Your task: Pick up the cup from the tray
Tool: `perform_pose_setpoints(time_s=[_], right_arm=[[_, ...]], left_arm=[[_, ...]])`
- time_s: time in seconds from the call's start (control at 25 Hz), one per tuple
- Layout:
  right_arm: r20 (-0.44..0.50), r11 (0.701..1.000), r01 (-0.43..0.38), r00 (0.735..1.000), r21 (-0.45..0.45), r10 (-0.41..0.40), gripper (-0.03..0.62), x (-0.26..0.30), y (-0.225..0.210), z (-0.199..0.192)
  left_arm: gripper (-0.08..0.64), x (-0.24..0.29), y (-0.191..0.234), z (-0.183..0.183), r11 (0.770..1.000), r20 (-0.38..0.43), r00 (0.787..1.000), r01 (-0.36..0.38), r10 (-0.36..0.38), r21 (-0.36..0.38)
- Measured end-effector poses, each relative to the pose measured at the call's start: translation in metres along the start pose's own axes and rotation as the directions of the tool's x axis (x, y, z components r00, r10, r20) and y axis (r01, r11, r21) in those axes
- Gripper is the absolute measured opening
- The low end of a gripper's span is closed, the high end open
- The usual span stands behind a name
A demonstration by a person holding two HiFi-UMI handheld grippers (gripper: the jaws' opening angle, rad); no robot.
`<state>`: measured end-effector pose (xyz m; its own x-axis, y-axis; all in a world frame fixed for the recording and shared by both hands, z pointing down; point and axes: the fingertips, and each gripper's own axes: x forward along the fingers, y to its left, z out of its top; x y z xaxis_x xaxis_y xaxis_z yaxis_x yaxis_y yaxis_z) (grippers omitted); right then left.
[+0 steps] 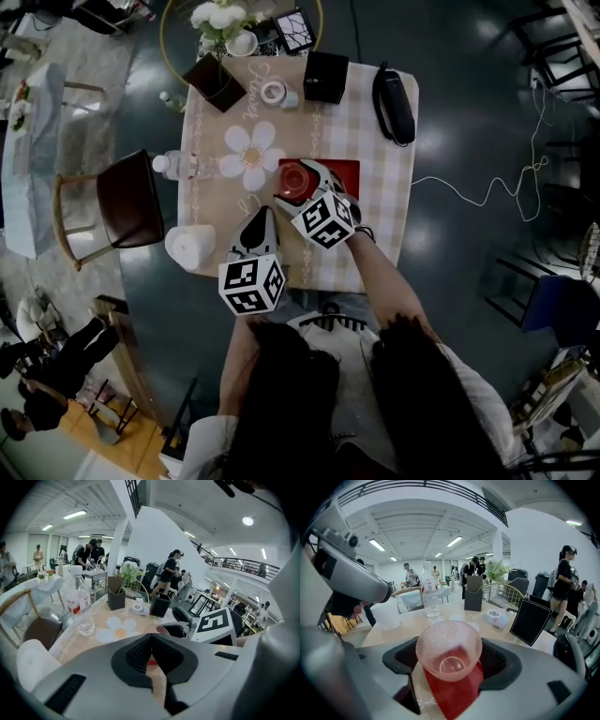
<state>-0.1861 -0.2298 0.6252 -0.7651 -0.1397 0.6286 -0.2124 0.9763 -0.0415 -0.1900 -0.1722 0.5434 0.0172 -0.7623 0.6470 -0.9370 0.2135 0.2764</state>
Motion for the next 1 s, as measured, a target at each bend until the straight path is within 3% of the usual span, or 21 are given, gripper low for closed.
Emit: perform_pose_setpoints(time_s=[0.52,1.0], right_arm=[[0.023,0.999,0.047,0.999,-0.004,-0.047,0.391,-0.015,0.002,0.007],[0.029,0.977,0.184,0.982,0.106,-0.187,0.393,-0.071,-0.019,-0.014]], left_arm=[[0.006,-0.009,0.001,0.003,1.0,0.005,1.0,0.011,-0.011,0.021],[0.008,-0.008,-0.036,0.01,0.988,0.012,0.994,0.105,-0.107,0.113]])
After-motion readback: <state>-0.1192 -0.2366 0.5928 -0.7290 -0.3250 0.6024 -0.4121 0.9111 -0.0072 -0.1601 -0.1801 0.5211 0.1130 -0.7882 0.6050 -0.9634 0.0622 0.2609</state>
